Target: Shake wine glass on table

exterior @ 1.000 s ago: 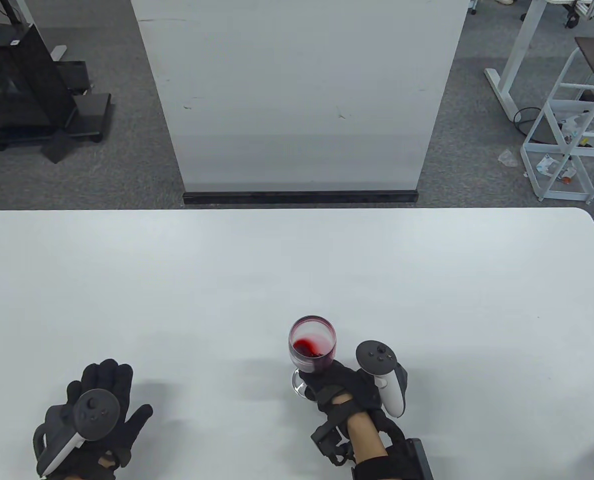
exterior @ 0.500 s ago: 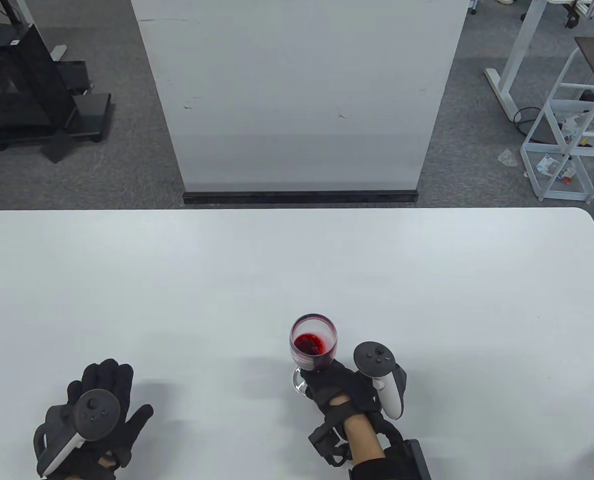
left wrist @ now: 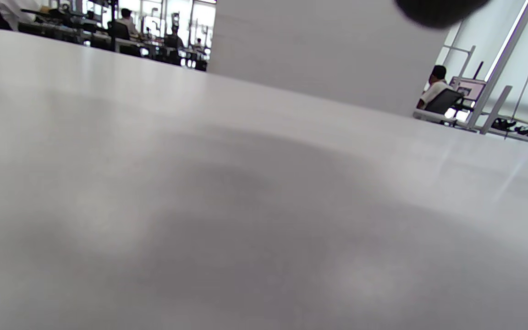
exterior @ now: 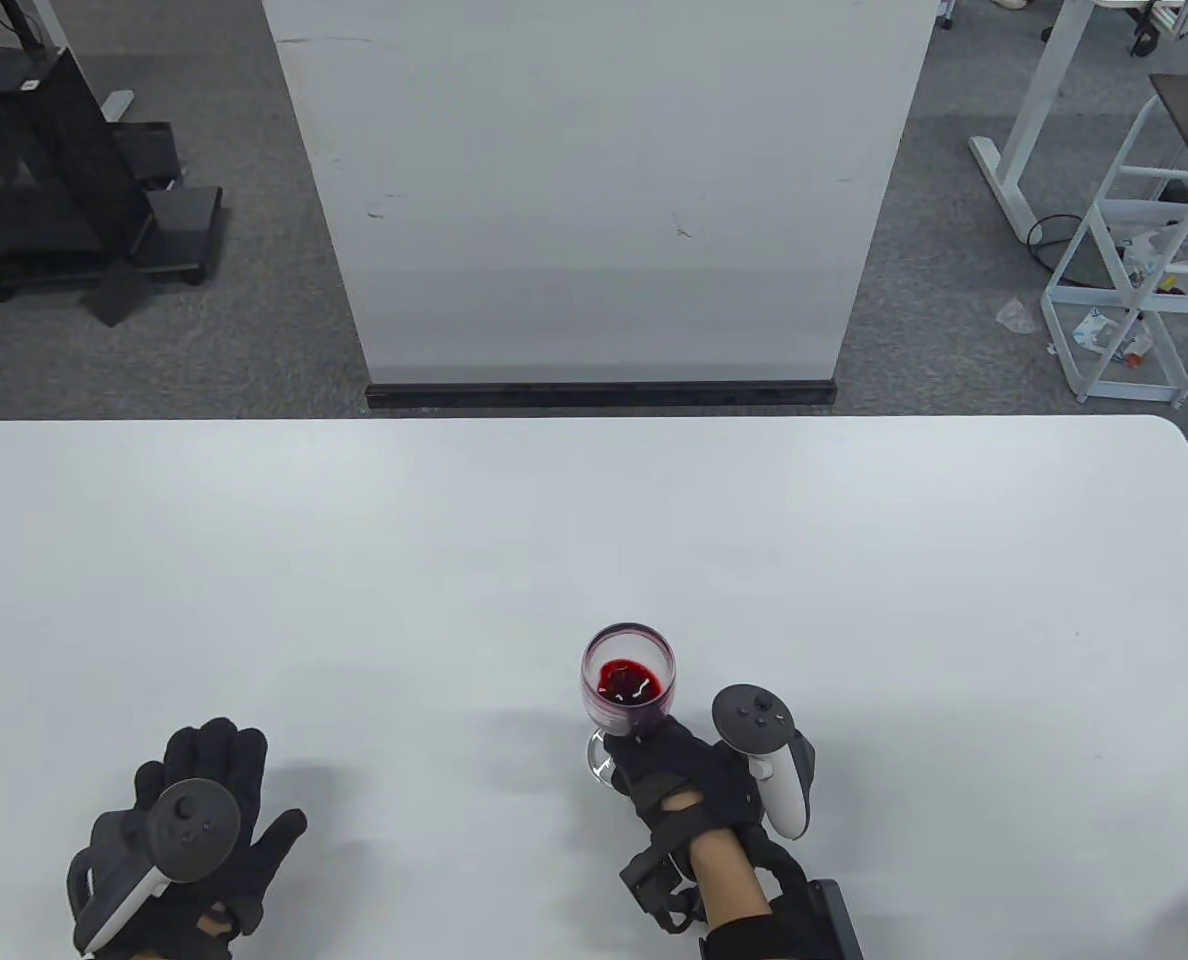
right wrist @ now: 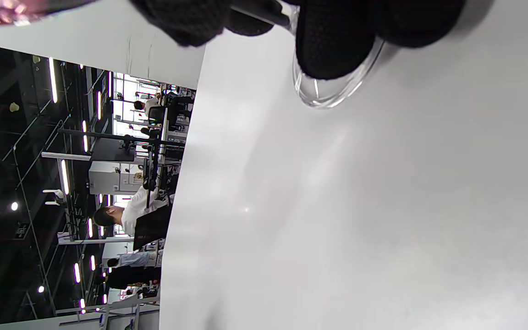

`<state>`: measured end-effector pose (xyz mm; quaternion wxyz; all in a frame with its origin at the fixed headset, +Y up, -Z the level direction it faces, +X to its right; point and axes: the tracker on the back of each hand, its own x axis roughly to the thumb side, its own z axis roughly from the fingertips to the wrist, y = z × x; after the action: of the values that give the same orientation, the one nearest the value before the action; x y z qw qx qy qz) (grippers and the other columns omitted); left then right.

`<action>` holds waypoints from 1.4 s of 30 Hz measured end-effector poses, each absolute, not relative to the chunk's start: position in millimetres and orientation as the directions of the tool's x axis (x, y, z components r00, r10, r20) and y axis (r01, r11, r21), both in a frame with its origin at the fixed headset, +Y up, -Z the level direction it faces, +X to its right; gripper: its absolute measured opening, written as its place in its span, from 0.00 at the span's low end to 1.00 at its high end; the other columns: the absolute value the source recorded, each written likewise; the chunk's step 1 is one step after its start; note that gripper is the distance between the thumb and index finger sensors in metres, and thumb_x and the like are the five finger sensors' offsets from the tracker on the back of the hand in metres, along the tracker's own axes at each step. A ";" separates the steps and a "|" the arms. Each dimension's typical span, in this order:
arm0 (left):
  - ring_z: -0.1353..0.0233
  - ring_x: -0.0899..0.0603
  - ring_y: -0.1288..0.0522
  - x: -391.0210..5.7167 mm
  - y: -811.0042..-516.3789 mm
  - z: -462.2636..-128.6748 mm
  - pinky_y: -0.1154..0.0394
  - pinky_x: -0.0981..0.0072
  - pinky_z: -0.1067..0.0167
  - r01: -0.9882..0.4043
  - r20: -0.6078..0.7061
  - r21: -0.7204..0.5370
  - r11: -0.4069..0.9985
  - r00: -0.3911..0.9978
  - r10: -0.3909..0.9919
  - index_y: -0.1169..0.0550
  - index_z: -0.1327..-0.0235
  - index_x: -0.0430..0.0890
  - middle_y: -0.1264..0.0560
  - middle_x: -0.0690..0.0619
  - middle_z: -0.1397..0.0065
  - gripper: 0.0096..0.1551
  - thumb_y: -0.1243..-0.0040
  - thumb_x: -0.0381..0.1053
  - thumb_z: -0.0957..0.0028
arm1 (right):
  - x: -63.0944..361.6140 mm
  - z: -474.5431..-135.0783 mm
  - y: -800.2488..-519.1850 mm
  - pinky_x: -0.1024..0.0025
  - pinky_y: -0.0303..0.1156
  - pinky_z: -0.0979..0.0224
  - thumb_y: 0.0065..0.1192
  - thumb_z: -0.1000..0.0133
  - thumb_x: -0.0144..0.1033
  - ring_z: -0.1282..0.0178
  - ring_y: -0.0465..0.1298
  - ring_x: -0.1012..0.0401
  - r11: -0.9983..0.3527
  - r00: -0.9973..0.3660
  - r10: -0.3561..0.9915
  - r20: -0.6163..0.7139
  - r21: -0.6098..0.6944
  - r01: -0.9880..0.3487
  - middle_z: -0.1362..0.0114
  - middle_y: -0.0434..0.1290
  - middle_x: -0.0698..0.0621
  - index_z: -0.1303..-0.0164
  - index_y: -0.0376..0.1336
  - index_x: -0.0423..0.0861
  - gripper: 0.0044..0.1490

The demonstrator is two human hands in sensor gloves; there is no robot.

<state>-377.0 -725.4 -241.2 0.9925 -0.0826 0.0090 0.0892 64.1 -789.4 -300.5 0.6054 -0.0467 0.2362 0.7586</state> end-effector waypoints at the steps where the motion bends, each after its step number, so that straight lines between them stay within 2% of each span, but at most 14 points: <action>1: 0.18 0.42 0.72 -377.1 -725.4 -241.2 0.74 0.50 0.26 -0.179 -0.032 -0.163 0.970 0.984 0.176 0.59 0.26 0.58 0.67 0.55 0.17 0.48 0.57 0.72 0.53 | 65.1 -301.7 -787.5 0.55 0.71 0.41 0.61 0.42 0.46 0.38 0.71 0.52 -0.165 -0.279 0.893 -0.355 0.319 -0.933 0.16 0.50 0.47 0.26 0.54 0.47 0.37; 3: 0.18 0.42 0.72 -377.0 -724.5 -240.6 0.74 0.50 0.26 -0.179 -0.034 -0.157 0.971 0.984 0.175 0.59 0.26 0.58 0.67 0.55 0.17 0.48 0.57 0.72 0.53 | 67.7 -303.4 -786.5 0.56 0.72 0.41 0.62 0.42 0.47 0.38 0.71 0.52 -0.189 -0.309 0.884 -0.350 0.336 -0.923 0.17 0.51 0.47 0.26 0.54 0.48 0.36; 7: 0.18 0.42 0.72 -376.2 -725.4 -241.7 0.74 0.50 0.26 -0.177 -0.034 -0.164 0.970 0.984 0.174 0.59 0.26 0.58 0.67 0.55 0.17 0.48 0.57 0.72 0.53 | 60.8 -300.8 -790.0 0.56 0.71 0.40 0.59 0.41 0.46 0.36 0.70 0.55 -0.155 -0.255 0.897 -0.361 0.285 -0.946 0.16 0.49 0.48 0.25 0.52 0.49 0.36; 11: 0.18 0.42 0.72 -376.1 -725.2 -241.1 0.74 0.50 0.26 -0.169 -0.034 -0.162 0.972 0.986 0.166 0.59 0.26 0.58 0.67 0.55 0.17 0.48 0.57 0.72 0.53 | 70.3 -304.8 -786.7 0.55 0.71 0.41 0.63 0.42 0.47 0.38 0.71 0.53 -0.165 -0.303 0.881 -0.365 0.363 -0.917 0.17 0.52 0.48 0.27 0.55 0.48 0.36; 15: 0.18 0.42 0.72 -376.0 -725.9 -242.3 0.75 0.50 0.26 -0.175 -0.036 -0.170 0.970 0.985 0.171 0.59 0.26 0.58 0.67 0.55 0.17 0.48 0.57 0.72 0.53 | 65.3 -301.4 -791.6 0.56 0.70 0.39 0.59 0.41 0.46 0.36 0.69 0.55 -0.129 -0.231 0.901 -0.366 0.282 -0.951 0.16 0.48 0.48 0.24 0.51 0.49 0.37; 19: 0.18 0.42 0.72 -375.5 -725.8 -242.0 0.74 0.50 0.26 -0.167 -0.034 -0.171 0.971 0.986 0.164 0.59 0.26 0.58 0.67 0.55 0.17 0.48 0.57 0.72 0.53 | 70.2 -304.5 -785.7 0.55 0.72 0.41 0.62 0.42 0.47 0.38 0.71 0.53 -0.191 -0.319 0.880 -0.351 0.353 -0.916 0.17 0.52 0.47 0.27 0.55 0.48 0.36; 23: 0.18 0.42 0.72 -375.8 -725.1 -242.1 0.75 0.50 0.26 -0.176 -0.034 -0.169 0.970 0.984 0.173 0.59 0.26 0.58 0.67 0.55 0.17 0.48 0.57 0.72 0.53 | 64.4 -301.5 -791.5 0.56 0.70 0.38 0.58 0.40 0.47 0.35 0.69 0.55 -0.152 -0.247 0.900 -0.360 0.271 -0.950 0.16 0.47 0.48 0.24 0.50 0.50 0.37; 28: 0.18 0.42 0.72 -376.4 -723.6 -241.1 0.74 0.50 0.26 -0.178 -0.036 -0.163 0.970 0.984 0.174 0.59 0.26 0.58 0.67 0.55 0.17 0.48 0.57 0.72 0.53 | 70.8 -304.4 -786.5 0.56 0.71 0.41 0.62 0.42 0.48 0.38 0.71 0.53 -0.172 -0.297 0.885 -0.358 0.341 -0.924 0.17 0.52 0.47 0.27 0.55 0.48 0.36; 32: 0.18 0.42 0.72 -376.7 -723.5 -241.1 0.75 0.50 0.26 -0.182 -0.036 -0.164 0.969 0.983 0.179 0.59 0.26 0.58 0.67 0.55 0.17 0.48 0.57 0.72 0.53 | 68.0 -301.2 -793.5 0.56 0.69 0.37 0.58 0.40 0.47 0.34 0.68 0.55 -0.095 -0.200 0.905 -0.375 0.279 -0.956 0.15 0.46 0.48 0.23 0.49 0.50 0.38; 34: 0.18 0.42 0.72 -376.7 -723.6 -241.2 0.74 0.50 0.26 -0.183 -0.036 -0.167 0.969 0.983 0.179 0.59 0.26 0.58 0.67 0.55 0.17 0.48 0.57 0.72 0.53 | 67.3 -301.8 -789.7 0.55 0.70 0.40 0.61 0.42 0.46 0.36 0.69 0.53 -0.111 -0.223 0.902 -0.369 0.301 -0.947 0.16 0.49 0.47 0.25 0.53 0.47 0.37; 35: 0.18 0.42 0.72 -376.8 -723.5 -241.1 0.74 0.50 0.26 -0.181 -0.037 -0.166 0.969 0.983 0.178 0.59 0.26 0.58 0.67 0.55 0.17 0.48 0.57 0.72 0.53 | 68.7 -303.1 -786.1 0.55 0.71 0.42 0.63 0.43 0.46 0.38 0.71 0.52 -0.156 -0.279 0.889 -0.364 0.332 -0.930 0.17 0.51 0.46 0.27 0.55 0.47 0.37; 37: 0.18 0.42 0.72 -377.0 -723.3 -240.7 0.74 0.50 0.26 -0.181 -0.040 -0.164 0.970 0.983 0.177 0.59 0.26 0.58 0.67 0.55 0.17 0.48 0.57 0.72 0.53 | 71.4 -304.2 -784.7 0.56 0.71 0.41 0.63 0.42 0.47 0.38 0.71 0.54 -0.208 -0.330 0.878 -0.346 0.346 -0.915 0.17 0.53 0.47 0.28 0.56 0.47 0.35; 39: 0.18 0.42 0.72 -377.0 -723.2 -240.7 0.74 0.50 0.26 -0.182 -0.040 -0.163 0.970 0.983 0.177 0.59 0.26 0.58 0.67 0.55 0.17 0.48 0.57 0.72 0.53 | 68.2 -301.9 -788.6 0.57 0.71 0.40 0.61 0.41 0.48 0.37 0.70 0.55 -0.187 -0.282 0.895 -0.347 0.281 -0.941 0.17 0.51 0.47 0.26 0.54 0.48 0.36; 42: 0.18 0.42 0.72 -378.1 -722.9 -241.0 0.75 0.50 0.26 -0.184 -0.045 -0.162 0.969 0.983 0.179 0.59 0.26 0.58 0.67 0.55 0.17 0.48 0.57 0.72 0.53 | 64.1 -300.6 -789.4 0.54 0.70 0.40 0.61 0.42 0.46 0.36 0.69 0.54 -0.121 -0.229 0.904 -0.362 0.298 -0.947 0.16 0.49 0.46 0.25 0.53 0.47 0.37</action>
<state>-378.1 -722.9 -241.0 0.9922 -0.0832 0.0151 0.0917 64.1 -789.4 -300.6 0.6190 -0.0457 0.2370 0.7474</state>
